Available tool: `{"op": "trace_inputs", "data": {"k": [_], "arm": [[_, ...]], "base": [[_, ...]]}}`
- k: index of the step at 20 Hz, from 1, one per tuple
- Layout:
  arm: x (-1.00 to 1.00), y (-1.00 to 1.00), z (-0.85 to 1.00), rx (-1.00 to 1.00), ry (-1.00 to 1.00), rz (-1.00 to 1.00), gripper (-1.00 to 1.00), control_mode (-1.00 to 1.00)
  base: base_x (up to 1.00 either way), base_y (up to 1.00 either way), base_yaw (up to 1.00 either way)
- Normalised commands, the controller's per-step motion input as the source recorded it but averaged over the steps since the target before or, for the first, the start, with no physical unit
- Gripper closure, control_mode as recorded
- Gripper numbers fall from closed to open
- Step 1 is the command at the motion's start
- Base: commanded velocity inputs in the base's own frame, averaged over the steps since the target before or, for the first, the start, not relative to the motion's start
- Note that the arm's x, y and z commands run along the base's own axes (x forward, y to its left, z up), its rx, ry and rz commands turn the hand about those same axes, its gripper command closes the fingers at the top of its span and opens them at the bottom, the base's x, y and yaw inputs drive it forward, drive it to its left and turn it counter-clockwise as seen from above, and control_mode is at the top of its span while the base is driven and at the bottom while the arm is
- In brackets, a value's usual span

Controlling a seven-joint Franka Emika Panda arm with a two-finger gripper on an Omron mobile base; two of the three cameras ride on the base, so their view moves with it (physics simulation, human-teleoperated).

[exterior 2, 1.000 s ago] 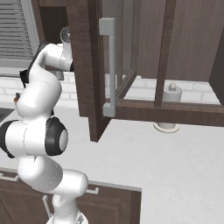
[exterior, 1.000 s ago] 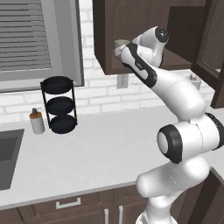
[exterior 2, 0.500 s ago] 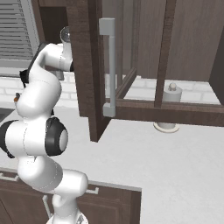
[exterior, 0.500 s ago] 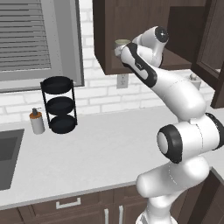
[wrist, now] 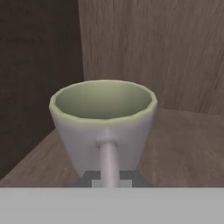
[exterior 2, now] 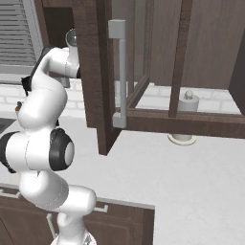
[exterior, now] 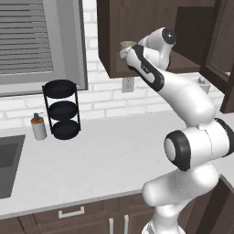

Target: Gather all objects into one cabinet and sort the glasses and bowls to opposite sides.

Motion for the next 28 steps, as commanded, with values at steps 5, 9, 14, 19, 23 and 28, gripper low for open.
{"op": "trace_inputs", "data": {"k": [5, 9, 14, 19, 23, 28], "arm": [[-0.21, 0.00, 0.00, 0.00, -0.02, 0.00, 1.00, -1.00], [-0.42, 0.00, 0.03, 0.00, -0.02, -0.03, 1.00, -1.00], [-0.57, -0.11, 0.11, 0.00, -0.02, -0.09, 1.00, -1.00], [-0.61, -0.31, 0.13, 0.00, -0.01, -0.15, 1.00, -1.00], [-0.88, -0.19, 0.13, 0.00, -0.04, -0.11, 1.00, -1.00], [-0.95, 0.00, 0.31, 0.00, -0.03, -0.02, 1.00, -1.00]], "base": [[0.00, 0.00, 0.00], [0.00, 0.00, 0.00], [0.00, 0.00, 0.00], [0.00, 0.00, 0.00], [0.00, 0.00, 0.00], [0.00, 0.00, 0.00]]}}
